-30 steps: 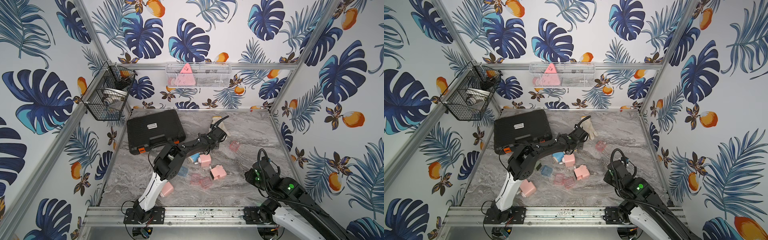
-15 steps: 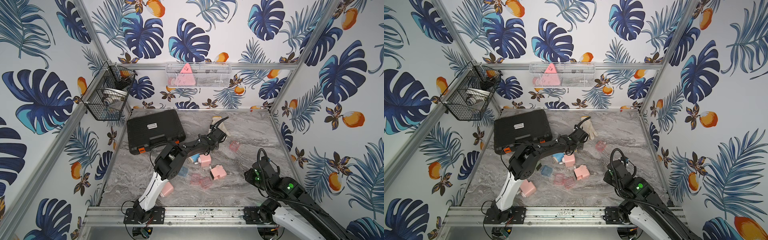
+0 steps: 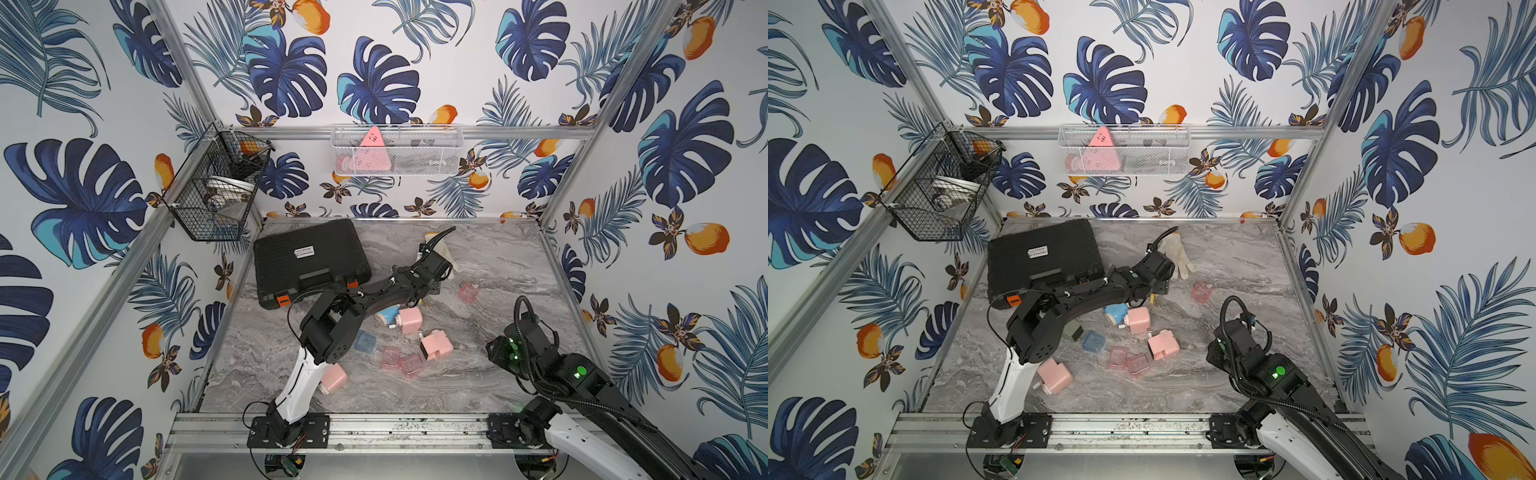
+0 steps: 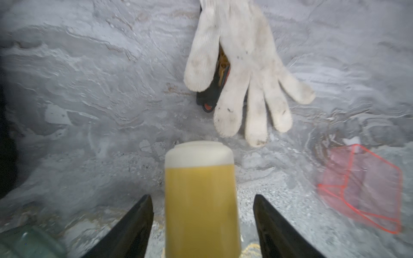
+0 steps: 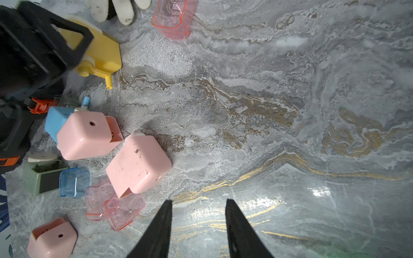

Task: Put the tray back into the pencil sharpener
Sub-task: Place the pencil sharpener at the center of the board, then pick up the pencil sharpener from the center of the board.

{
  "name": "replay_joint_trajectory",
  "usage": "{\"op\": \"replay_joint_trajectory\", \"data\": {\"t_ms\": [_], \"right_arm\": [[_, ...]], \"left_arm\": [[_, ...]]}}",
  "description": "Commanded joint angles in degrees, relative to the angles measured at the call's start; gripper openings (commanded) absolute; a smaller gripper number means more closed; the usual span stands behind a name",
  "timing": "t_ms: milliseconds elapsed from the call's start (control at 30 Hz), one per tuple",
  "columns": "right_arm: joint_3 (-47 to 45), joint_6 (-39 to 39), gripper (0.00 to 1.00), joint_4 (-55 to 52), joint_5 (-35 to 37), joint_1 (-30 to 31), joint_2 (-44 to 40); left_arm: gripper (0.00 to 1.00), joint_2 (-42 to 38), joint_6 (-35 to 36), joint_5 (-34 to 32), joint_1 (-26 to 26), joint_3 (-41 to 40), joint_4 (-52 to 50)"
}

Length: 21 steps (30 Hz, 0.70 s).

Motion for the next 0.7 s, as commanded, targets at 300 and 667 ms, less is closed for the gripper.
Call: {"op": "replay_joint_trajectory", "data": {"t_ms": [300, 667], "right_arm": [[1.3, -6.9, 0.42, 6.9, -6.3, 0.0, 9.5], [3.9, -10.7, 0.46, 12.3, -10.6, 2.6, 22.6]], "left_arm": [[0.68, -24.9, 4.1, -1.5, 0.0, -17.8, 6.0], [0.67, -42.8, -0.6, -1.9, 0.0, -37.3, 2.3]]}}
